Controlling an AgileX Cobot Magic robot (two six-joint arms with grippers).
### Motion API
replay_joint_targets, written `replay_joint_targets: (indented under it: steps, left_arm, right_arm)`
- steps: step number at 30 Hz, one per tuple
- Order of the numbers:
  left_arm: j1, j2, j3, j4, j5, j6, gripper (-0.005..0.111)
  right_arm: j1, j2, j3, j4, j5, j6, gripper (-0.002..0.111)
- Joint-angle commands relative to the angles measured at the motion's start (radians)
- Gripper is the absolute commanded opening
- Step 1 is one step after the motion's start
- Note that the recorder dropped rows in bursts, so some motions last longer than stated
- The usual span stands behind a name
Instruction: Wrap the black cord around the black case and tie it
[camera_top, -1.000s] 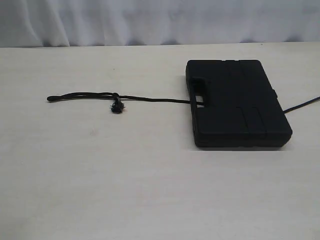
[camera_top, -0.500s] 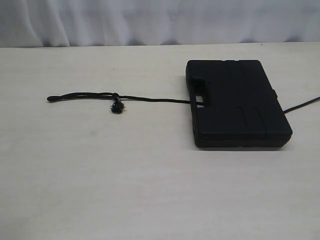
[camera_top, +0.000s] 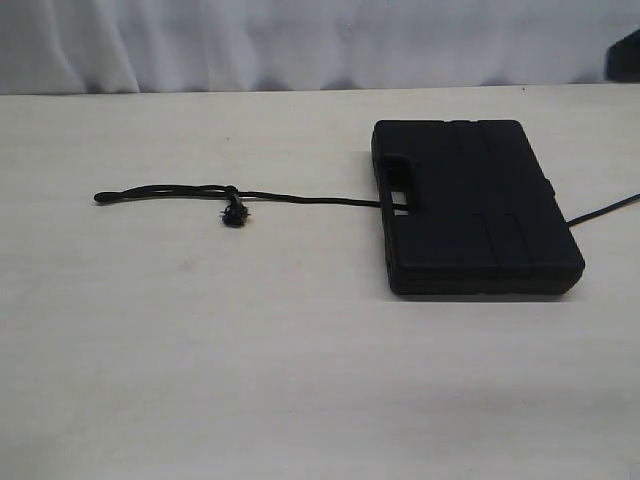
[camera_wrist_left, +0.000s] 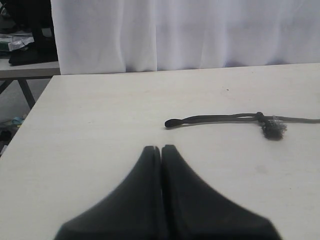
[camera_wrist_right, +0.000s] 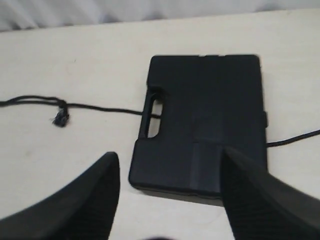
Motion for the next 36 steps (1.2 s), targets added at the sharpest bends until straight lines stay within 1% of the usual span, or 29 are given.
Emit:
replay_joint_targets:
  steps: [1, 3, 5, 7, 9, 12, 14, 16, 19, 22, 25, 27, 31, 36]
  left_arm:
    - [-0.007, -0.004, 0.004, 0.002, -0.006, -0.003, 0.000]
    - [-0.007, -0.004, 0.004, 0.002, -0.006, -0.003, 0.000]
    - [-0.007, -0.004, 0.004, 0.002, -0.006, -0.003, 0.000]
    - [-0.007, -0.004, 0.004, 0.002, -0.006, -0.003, 0.000]
    - [-0.007, -0.004, 0.004, 0.002, -0.006, -0.003, 0.000]
    - [-0.007, -0.004, 0.004, 0.002, -0.006, -0.003, 0.000]
    - [-0.007, -0.004, 0.004, 0.002, -0.006, -0.003, 0.000]
    - [-0.007, -0.004, 0.004, 0.002, -0.006, -0.003, 0.000]
    - [-0.007, -0.004, 0.004, 0.002, -0.006, -0.003, 0.000]
    - [-0.007, -0.004, 0.004, 0.002, -0.006, -0.003, 0.000]
    - [-0.007, -0.004, 0.004, 0.002, -0.006, -0.003, 0.000]
    - [-0.007, -0.004, 0.004, 0.002, -0.006, -0.003, 0.000]
    - [-0.007, -0.004, 0.004, 0.002, -0.006, -0.003, 0.000]
    - [-0.007, -0.004, 0.004, 0.002, -0.006, -0.003, 0.000]
  right_arm:
    - [0.003, 0.168, -0.004, 0.165, -0.025, -0.137, 0.056]
    - [0.003, 0.250, -0.004, 0.218, -0.034, -0.187, 0.056]
    - [0.005, 0.323, -0.010, 0.235, -0.037, -0.195, 0.056]
    - [0.035, 0.400, -0.025, 0.214, -0.046, -0.195, 0.054]
    - [0.090, 0.471, -0.049, 0.180, -0.067, -0.180, 0.052]
    - [0.191, 0.570, -0.109, 0.105, -0.107, -0.100, 0.052]
    - [0.245, 0.642, -0.169, 0.028, -0.112, 0.000, 0.052]
    - [0.289, 0.725, -0.249, -0.069, -0.079, 0.112, 0.052]
    - [0.331, 0.829, -0.359, -0.144, -0.016, 0.211, 0.052]
    - [0.352, 0.915, -0.435, -0.145, -0.008, 0.232, 0.052]
    - [0.352, 0.977, -0.475, -0.150, -0.008, 0.272, 0.052]
    - [0.352, 1.011, -0.493, -0.204, -0.008, 0.297, 0.052]
    - [0.352, 1.046, -0.512, -0.284, -0.018, 0.361, 0.052]
    - [0.350, 1.083, -0.512, -0.315, -0.051, 0.384, 0.052]
